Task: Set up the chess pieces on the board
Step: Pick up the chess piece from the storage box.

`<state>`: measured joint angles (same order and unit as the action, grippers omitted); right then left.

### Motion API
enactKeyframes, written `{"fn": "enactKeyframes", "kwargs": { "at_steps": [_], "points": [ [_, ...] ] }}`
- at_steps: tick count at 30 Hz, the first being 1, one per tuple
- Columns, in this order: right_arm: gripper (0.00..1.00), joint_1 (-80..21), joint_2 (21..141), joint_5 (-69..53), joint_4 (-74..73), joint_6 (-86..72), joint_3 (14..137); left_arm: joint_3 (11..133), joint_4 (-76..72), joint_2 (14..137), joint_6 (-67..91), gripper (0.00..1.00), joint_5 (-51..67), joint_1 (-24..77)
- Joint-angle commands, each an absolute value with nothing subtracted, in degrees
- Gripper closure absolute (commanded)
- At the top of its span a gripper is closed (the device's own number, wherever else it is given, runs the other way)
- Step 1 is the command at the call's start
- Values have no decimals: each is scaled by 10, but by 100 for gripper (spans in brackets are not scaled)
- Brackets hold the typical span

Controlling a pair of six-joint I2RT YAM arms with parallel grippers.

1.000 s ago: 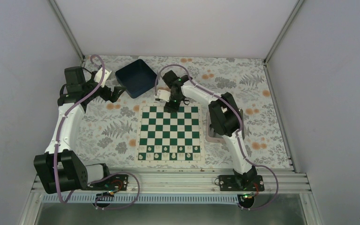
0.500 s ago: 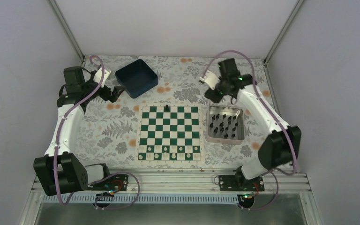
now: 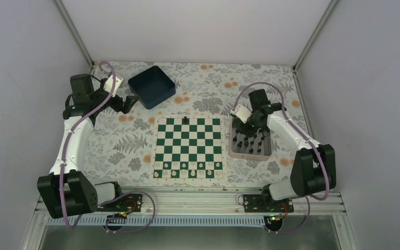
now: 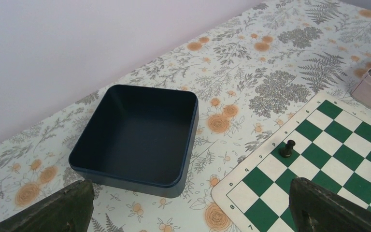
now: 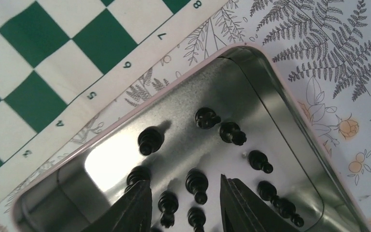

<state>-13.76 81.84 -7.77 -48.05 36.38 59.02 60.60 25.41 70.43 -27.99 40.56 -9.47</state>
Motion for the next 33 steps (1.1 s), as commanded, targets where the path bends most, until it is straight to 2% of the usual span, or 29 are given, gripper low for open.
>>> {"fn": "enactKeyframes", "kwargs": {
  "at_steps": [1, 33],
  "points": [
    [63, -130, 846, -63, -425, 355, 587, 600, 252, 688, -279, 0, 408, -93],
    [72, -101, 938, -50, -348, 364, 570, 593, 251, 691, -283, 0, 408, -93]
  ]
}}
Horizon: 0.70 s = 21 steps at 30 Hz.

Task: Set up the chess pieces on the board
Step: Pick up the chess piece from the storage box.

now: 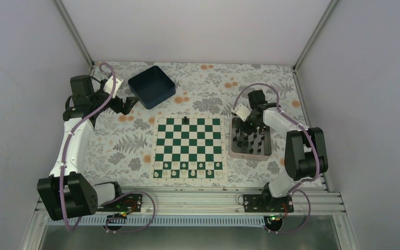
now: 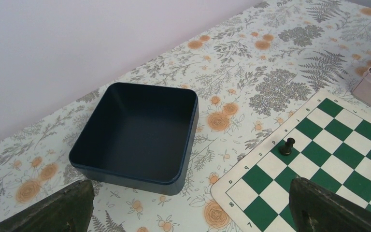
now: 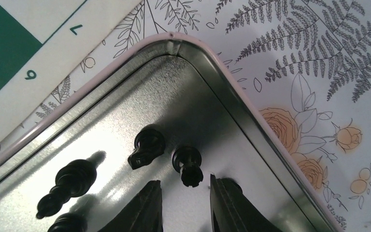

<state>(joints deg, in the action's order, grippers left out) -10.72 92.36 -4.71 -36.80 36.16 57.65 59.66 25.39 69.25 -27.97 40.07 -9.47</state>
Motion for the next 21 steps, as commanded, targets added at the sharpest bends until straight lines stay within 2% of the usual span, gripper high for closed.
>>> {"fn": "enactKeyframes", "kwargs": {
  "at_steps": [1, 11, 21],
  "points": [
    [72, -100, 942, -51, -348, 362, 570, 593, 250, 692, -283, 0, 408, -93],
    [75, -100, 974, -58, -334, 359, 567, 595, 252, 701, -285, 0, 411, -93],
    [93, -98, 960, -61, -341, 360, 575, 594, 252, 701, -286, 0, 411, -93]
  ]
}}
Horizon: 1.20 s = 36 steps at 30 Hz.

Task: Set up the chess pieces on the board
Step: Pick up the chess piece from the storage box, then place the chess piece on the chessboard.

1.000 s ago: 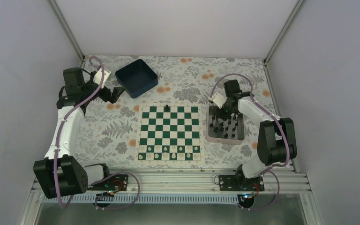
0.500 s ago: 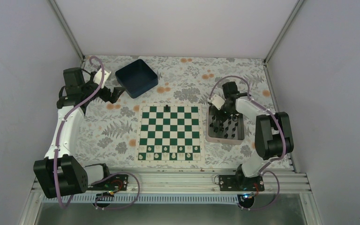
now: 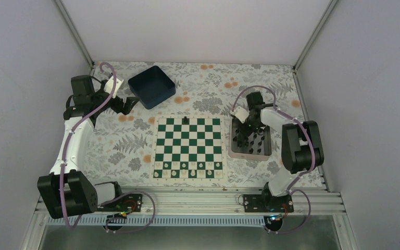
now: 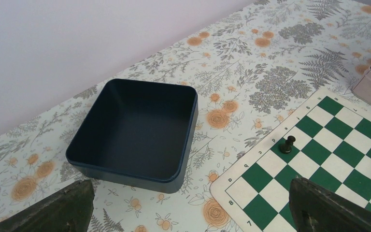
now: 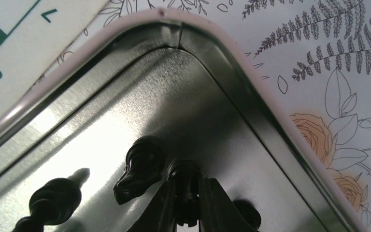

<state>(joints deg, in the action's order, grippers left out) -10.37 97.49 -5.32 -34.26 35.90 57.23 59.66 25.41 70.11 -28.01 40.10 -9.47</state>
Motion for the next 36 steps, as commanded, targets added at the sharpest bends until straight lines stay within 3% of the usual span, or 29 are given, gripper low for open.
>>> {"fn": "enactKeyframes", "kwargs": {
  "at_steps": [1, 14, 21, 36],
  "points": [
    [95, -98, 958, -65, -347, 359, 579, 594, 252, 701, -286, 0, 411, -93],
    [96, -147, 891, -81, -477, 341, 725, 596, 252, 700, -286, 0, 417, -93],
    [96, -203, 948, -92, -483, 336, 793, 596, 248, 693, -280, 0, 406, -93],
    [95, -225, 1093, -118, -446, 339, 827, 598, 251, 693, -282, 0, 407, -93]
  ]
}}
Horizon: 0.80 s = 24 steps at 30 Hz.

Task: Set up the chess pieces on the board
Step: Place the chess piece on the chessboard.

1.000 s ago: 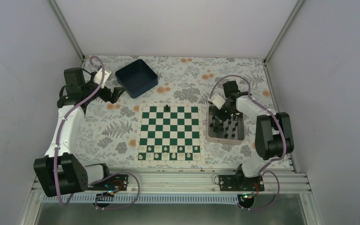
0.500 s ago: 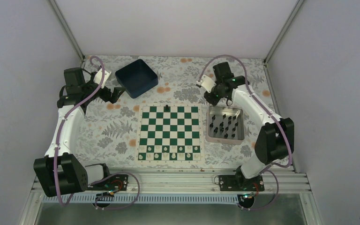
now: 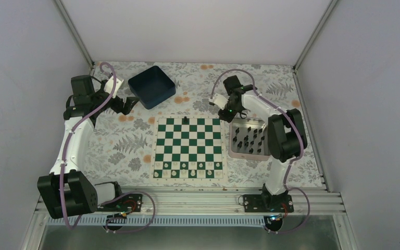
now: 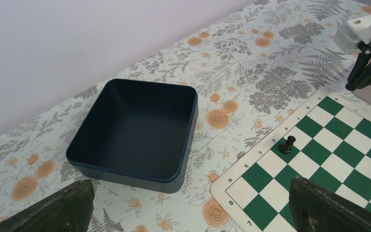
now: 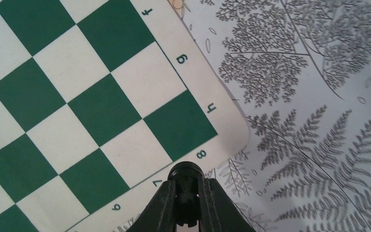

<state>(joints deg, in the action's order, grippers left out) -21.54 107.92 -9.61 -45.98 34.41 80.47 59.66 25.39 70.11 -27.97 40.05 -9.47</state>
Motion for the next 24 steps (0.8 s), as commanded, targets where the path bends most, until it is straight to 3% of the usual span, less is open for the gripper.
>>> {"fn": "enactKeyframes", "kwargs": {
  "at_steps": [1, 24],
  "points": [
    [95, -227, 1100, -119, -447, 340, 830, 597, 252, 693, -282, 0, 408, -93],
    [94, -251, 1181, -58, -424, 338, 837, 589, 246, 701, -288, 0, 411, -93]
  ]
}}
